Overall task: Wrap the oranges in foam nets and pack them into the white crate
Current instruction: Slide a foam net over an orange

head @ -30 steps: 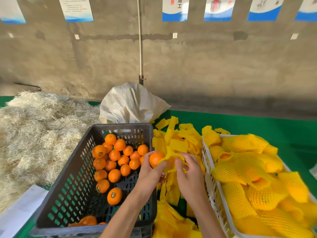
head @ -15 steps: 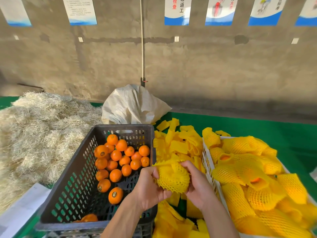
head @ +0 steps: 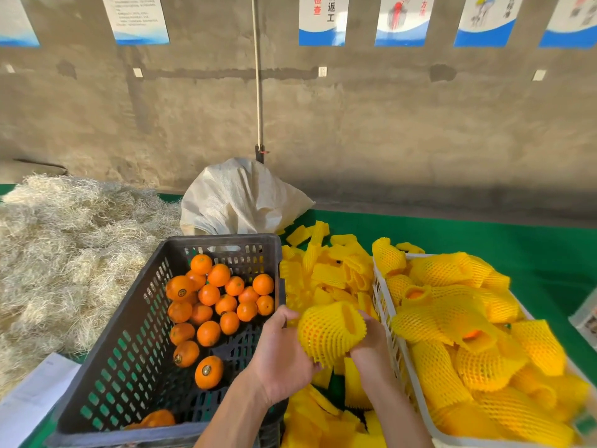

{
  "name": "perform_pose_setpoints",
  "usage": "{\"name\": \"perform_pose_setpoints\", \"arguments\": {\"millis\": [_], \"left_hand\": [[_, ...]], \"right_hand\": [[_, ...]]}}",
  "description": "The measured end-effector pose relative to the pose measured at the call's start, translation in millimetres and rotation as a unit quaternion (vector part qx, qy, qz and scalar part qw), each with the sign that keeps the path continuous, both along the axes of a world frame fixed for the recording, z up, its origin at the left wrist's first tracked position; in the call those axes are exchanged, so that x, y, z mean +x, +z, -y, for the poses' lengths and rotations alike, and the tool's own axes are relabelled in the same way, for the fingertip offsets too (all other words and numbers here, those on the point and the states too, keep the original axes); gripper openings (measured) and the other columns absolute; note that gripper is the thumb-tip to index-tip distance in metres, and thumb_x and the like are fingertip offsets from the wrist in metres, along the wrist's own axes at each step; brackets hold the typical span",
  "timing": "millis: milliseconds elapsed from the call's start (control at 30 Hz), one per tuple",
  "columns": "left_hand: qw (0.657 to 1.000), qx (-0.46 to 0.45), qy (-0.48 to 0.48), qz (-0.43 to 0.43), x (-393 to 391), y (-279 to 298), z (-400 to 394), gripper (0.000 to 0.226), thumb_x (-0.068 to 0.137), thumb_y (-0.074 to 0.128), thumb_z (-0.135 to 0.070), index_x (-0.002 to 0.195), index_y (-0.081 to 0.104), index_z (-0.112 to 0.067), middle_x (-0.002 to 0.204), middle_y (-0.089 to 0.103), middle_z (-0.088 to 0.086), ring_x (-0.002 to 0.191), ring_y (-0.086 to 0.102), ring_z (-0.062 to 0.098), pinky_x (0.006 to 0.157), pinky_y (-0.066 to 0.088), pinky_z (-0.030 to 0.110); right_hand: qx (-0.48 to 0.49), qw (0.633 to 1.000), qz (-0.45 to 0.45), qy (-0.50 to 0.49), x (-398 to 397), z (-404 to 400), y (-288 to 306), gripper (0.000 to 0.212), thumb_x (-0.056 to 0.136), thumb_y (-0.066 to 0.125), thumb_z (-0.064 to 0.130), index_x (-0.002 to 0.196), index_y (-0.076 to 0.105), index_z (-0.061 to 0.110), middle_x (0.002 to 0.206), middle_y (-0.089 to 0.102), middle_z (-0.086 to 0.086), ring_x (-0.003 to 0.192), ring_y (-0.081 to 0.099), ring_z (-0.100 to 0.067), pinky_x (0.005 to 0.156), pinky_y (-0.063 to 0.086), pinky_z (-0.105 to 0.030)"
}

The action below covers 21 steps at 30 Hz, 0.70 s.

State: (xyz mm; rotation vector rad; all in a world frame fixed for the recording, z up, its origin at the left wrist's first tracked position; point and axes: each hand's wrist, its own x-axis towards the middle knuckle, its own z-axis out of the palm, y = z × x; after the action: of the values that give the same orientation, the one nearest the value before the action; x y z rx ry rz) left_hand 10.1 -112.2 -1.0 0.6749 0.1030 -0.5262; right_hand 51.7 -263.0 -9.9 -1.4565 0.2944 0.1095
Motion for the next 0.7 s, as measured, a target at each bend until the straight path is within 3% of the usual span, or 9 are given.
{"name": "perform_pose_setpoints", "arguments": {"millis": [67,133,200,267,333,400,467,567,700], "left_hand": [[0.998,0.053,-0.012,0.012,3,5,11,0.055,0.095,0.063,-0.043,0.138,0.065,-0.009,0.136,0.064,0.017,0.122,0.057,0.031,0.097,0.042,0.039],[0.992,0.124,-0.011,0.031,5,9,27,0.055,0.094,0.073,-0.042,0.140,0.063,-0.013,0.137,0.066,0.012,0.124,0.062,0.030,0.101,0.050,0.041],[0.988,0.154,-0.008,0.031,8,12,48,0.050,0.100,0.064,-0.041,0.142,0.060,-0.014,0.139,0.067,0.010,0.131,0.061,0.028,0.115,0.045,0.044],[0.987,0.159,0.014,0.014,12,16,72,0.048,0.106,0.051,-0.042,0.143,0.058,-0.013,0.136,0.069,0.009,0.128,0.064,0.026,0.116,0.045,0.044],[0.983,0.177,0.050,-0.004,20,16,94,0.046,0.110,0.043,-0.041,0.143,0.057,-0.011,0.136,0.068,0.008,0.126,0.065,0.025,0.114,0.046,0.045],[0.974,0.221,0.051,0.009,25,14,116,0.033,0.112,0.040,-0.038,0.134,0.060,-0.023,0.136,0.065,-0.004,0.123,0.063,0.016,0.108,0.050,0.038],[0.957,0.284,0.048,0.034,29,8,135,0.018,0.112,0.041,-0.038,0.112,0.060,-0.037,0.110,0.064,-0.015,0.097,0.061,0.003,0.084,0.052,0.024],[0.903,0.406,0.062,0.126,27,-3,159,0.041,0.111,0.044,-0.038,0.070,0.046,-0.033,0.063,0.040,-0.018,0.055,0.035,-0.004,0.056,0.030,0.021],[0.832,0.487,0.082,0.252,21,-25,186,0.060,0.106,0.058,-0.034,0.052,0.032,-0.024,0.041,0.026,-0.009,0.042,0.025,0.008,0.048,0.018,0.025]], "right_hand": [[-0.040,0.998,0.049,0.008,-1,15,-2,0.014,0.099,0.056,-0.002,0.096,0.068,0.005,0.081,0.069,-0.003,0.090,0.066,-0.028,0.080,0.055,-0.041],[-0.081,0.990,0.112,-0.035,-8,33,0,0.017,0.103,0.057,0.016,0.097,0.070,0.026,0.088,0.073,0.009,0.085,0.068,-0.007,0.072,0.052,-0.026],[-0.083,0.981,0.153,-0.082,-15,49,7,0.024,0.104,0.046,0.045,0.101,0.070,0.037,0.095,0.072,0.015,0.091,0.066,0.001,0.073,0.049,-0.019],[-0.086,0.977,0.179,-0.078,-22,63,14,0.042,0.099,0.040,0.065,0.116,0.067,0.039,0.106,0.071,0.019,0.099,0.065,0.005,0.072,0.052,-0.013],[-0.140,0.968,0.199,-0.054,-30,75,16,0.055,0.087,0.046,0.081,0.128,0.058,0.046,0.120,0.062,0.032,0.111,0.057,0.012,0.077,0.050,-0.009],[-0.218,0.955,0.197,-0.039,-36,90,12,0.067,0.079,0.063,0.077,0.138,0.046,0.050,0.134,0.050,0.033,0.121,0.049,0.009,0.093,0.046,-0.017],[-0.267,0.942,0.193,-0.060,-40,109,6,0.074,0.077,0.072,0.068,0.140,0.041,0.047,0.138,0.047,0.023,0.124,0.048,-0.001,0.097,0.045,-0.025],[-0.333,0.921,0.165,-0.114,-49,137,-2,0.073,0.074,0.069,0.073,0.135,0.044,0.043,0.136,0.049,0.015,0.125,0.048,-0.012,0.091,0.045,-0.029],[-0.408,0.888,0.135,-0.162,-65,169,-14,0.073,0.074,0.065,0.076,0.132,0.050,0.033,0.130,0.057,0.005,0.120,0.052,-0.019,0.085,0.048,-0.034]]}}
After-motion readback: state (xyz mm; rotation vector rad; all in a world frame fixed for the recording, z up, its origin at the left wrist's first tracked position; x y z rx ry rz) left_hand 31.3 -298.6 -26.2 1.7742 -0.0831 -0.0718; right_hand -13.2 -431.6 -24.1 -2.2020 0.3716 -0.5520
